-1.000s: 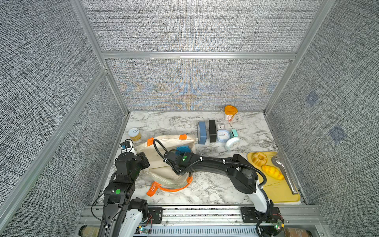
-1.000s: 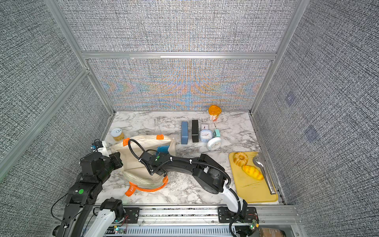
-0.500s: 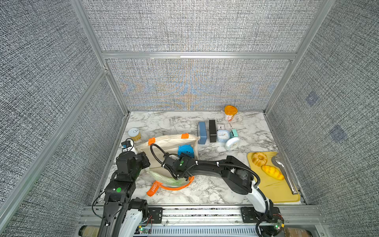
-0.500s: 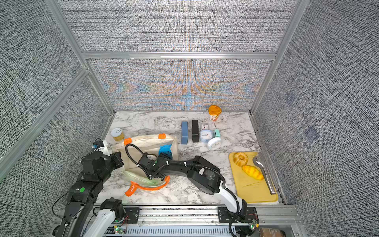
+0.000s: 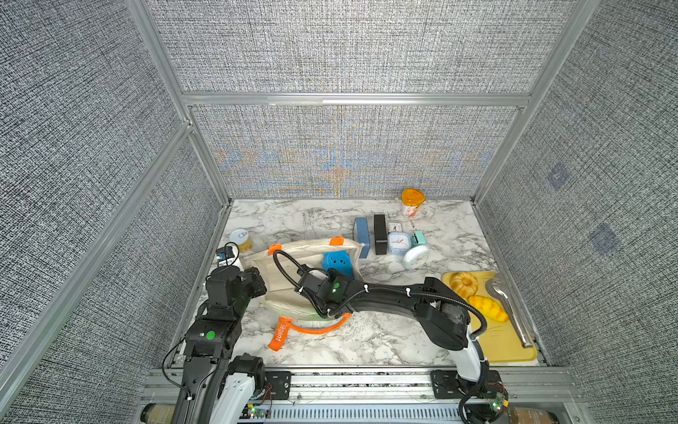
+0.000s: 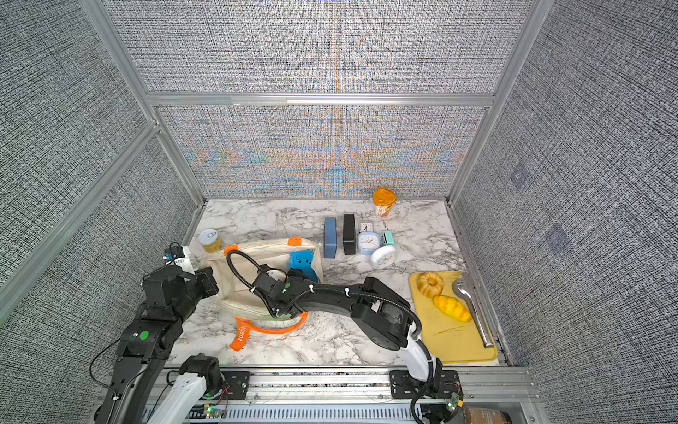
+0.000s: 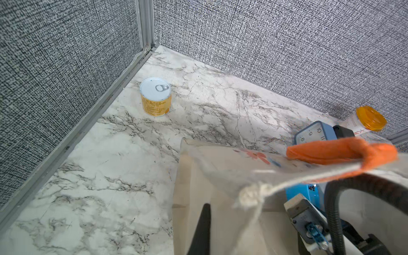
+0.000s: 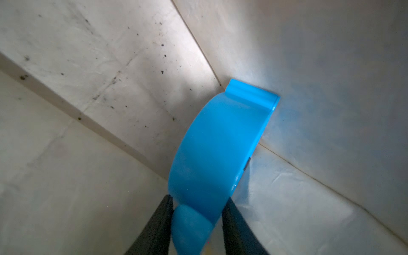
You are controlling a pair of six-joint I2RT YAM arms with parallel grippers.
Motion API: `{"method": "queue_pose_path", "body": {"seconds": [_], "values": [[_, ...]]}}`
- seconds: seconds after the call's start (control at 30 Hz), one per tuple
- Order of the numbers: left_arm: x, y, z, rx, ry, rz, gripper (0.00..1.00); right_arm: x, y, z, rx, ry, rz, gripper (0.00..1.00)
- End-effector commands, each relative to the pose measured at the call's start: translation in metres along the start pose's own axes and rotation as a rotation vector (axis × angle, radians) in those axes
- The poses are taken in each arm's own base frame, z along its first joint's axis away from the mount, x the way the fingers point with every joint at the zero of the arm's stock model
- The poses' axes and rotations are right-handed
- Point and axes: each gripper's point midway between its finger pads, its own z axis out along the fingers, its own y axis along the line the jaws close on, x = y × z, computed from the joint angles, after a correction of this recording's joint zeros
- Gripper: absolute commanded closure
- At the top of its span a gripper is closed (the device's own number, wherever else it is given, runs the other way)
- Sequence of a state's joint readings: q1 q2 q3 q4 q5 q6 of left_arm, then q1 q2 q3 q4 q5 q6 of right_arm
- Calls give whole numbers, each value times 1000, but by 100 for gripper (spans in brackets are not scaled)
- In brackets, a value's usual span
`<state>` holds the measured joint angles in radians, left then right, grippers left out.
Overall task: Take the alarm clock out of the canvas bag
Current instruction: Pick up the alarm from the canvas bag.
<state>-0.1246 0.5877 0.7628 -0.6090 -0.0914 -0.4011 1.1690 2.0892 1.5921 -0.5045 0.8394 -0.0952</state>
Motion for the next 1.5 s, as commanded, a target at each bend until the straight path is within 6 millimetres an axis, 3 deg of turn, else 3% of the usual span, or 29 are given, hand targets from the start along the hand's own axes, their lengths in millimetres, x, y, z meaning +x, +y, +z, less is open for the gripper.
{"method": "queue_pose_path", "body": {"seconds": [0.0, 0.2, 0.47, 0.6, 0.93, 1.17, 1.47], "values": [[-14, 0, -2, -12, -53, 20, 100, -9, -14, -6, 34, -23, 12, 62], [-17, -1, -4, -9, -61, 34, 100, -11, -25, -10, 41, -34, 29, 78], [-19, -2, -4, -2, -68, 45, 100, -13, -41, -7, 25, -35, 91, 91], [-20, -2, -5, -6, -68, 50, 100, -14, -39, -5, -19, -37, 96, 100], [-21, -2, -2, -11, -66, 54, 100, -13, -26, -11, -132, -52, 97, 100], [-22, -3, 1, -12, -54, 52, 100, -19, -16, -28, -339, -76, 137, 100], [-21, -3, 3, -12, -51, 48, 100, -27, -22, -41, -487, -97, 220, 100]]}}
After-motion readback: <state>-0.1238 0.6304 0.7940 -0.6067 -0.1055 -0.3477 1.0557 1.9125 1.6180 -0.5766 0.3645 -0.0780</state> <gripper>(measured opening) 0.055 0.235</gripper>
